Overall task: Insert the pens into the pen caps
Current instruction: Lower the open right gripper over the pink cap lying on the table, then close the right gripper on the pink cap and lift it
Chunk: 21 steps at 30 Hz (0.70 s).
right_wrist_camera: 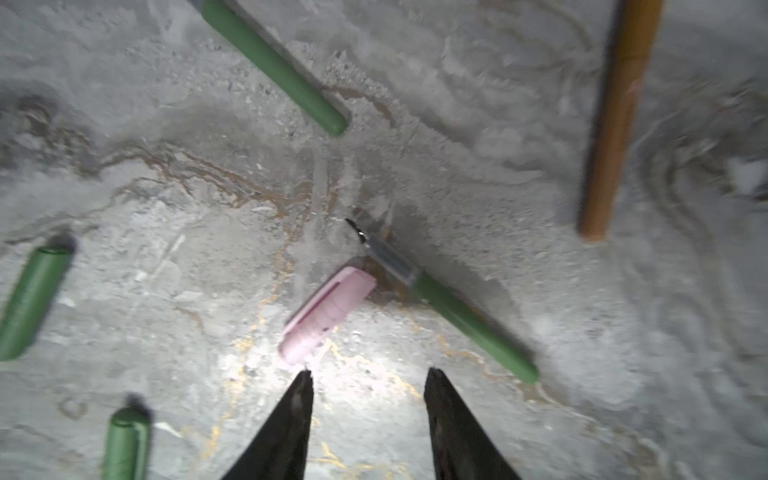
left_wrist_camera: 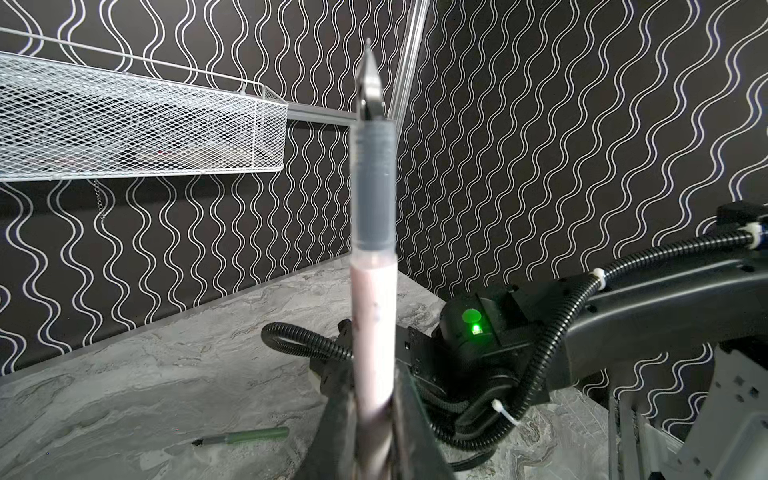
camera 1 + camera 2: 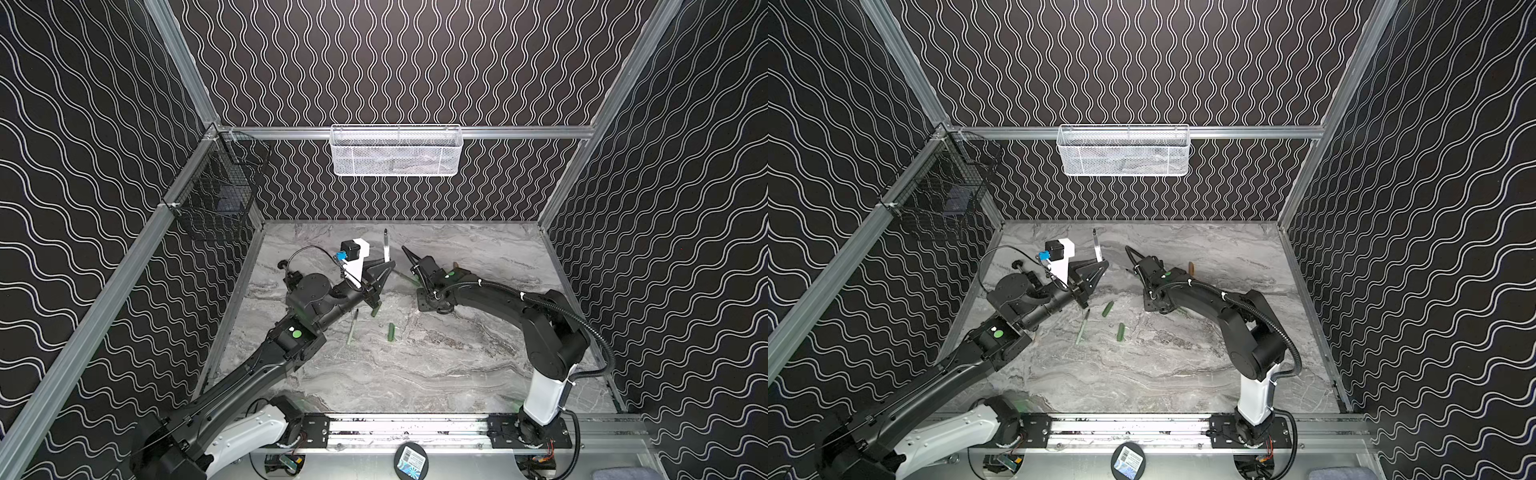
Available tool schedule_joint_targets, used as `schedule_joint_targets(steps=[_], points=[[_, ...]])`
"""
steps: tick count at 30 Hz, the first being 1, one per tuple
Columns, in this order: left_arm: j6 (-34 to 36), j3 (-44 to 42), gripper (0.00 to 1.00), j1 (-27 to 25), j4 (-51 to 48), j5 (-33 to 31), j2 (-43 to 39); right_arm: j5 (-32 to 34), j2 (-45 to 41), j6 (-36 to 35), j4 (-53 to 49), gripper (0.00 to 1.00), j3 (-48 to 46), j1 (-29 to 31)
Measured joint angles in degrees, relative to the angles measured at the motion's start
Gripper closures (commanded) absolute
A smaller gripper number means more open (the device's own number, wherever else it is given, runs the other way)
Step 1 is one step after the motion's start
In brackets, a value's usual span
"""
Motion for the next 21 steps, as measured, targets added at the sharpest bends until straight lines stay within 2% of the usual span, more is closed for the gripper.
schedule_joint_targets(steps=[4, 11, 21], points=[[0.00, 0.00, 1.00, -0.11, -0.09, 0.00, -0.09, -2.27, 1.09, 4.00, 1.86, 0.49, -0.26, -0.37], [0.04, 0.00, 1.00, -0.85, -0.07, 0.02, -0.70, -2.51, 3.67, 7.17, 3.23, 0.51, 0.09, -0.94], [0.68, 0.00, 1.00, -1.88, -0.28, -0.26, -0.83, -2.69, 7.17, 8.04, 4.04, 0.62, 1.46, -1.05]])
